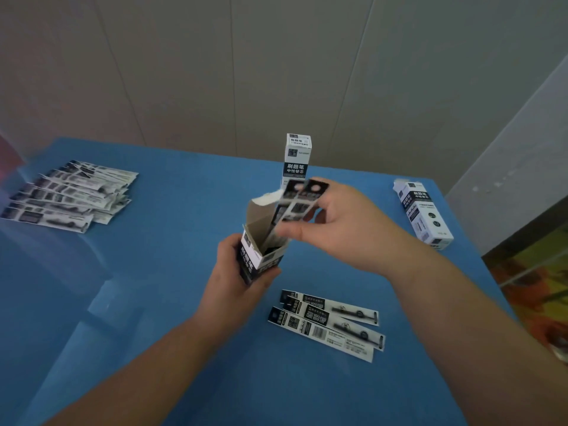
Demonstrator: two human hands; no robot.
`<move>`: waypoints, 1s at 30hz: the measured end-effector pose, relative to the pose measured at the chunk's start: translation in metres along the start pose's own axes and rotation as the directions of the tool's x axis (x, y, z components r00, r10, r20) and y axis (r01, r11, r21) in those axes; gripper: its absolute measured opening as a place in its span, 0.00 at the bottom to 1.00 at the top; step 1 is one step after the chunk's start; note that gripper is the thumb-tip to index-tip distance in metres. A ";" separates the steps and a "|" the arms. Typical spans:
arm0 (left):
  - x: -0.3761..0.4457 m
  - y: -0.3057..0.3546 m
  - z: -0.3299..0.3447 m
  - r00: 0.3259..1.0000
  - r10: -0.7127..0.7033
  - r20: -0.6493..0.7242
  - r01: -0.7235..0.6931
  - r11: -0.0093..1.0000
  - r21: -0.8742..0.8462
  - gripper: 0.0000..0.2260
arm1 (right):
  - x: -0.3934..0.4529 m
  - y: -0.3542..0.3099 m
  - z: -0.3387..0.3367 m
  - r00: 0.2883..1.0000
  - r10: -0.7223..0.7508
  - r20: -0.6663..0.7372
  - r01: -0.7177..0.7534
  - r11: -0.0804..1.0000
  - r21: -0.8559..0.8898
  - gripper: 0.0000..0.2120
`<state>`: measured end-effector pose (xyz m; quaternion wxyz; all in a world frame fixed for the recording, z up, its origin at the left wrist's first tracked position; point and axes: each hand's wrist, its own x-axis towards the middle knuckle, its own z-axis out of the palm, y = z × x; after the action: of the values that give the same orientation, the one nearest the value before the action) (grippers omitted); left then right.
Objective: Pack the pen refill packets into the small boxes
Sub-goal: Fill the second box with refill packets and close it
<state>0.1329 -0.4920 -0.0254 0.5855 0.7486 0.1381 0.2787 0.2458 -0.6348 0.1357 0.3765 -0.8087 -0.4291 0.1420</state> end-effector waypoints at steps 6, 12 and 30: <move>0.001 0.001 -0.001 1.000 0.001 -0.021 -0.001 1.000 0.019 0.28 | -0.011 0.031 -0.001 1.000 0.021 0.003 -0.021 1.000 -0.007 0.23; 0.000 0.000 -0.001 0.999 -0.023 -0.022 0.024 0.999 0.026 0.27 | -0.038 0.085 0.018 0.911 0.357 0.205 -0.243 0.868 -0.434 0.28; 0.001 0.005 0.002 0.999 -0.007 -0.035 0.009 0.997 0.073 0.29 | -0.056 0.116 0.060 0.874 0.418 0.246 -0.190 0.761 -0.620 0.09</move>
<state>0.1345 -0.4947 -0.0203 0.5564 0.7639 0.1614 0.2842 0.2473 -0.6909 0.0049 -0.0036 -0.9019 -0.3746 0.2149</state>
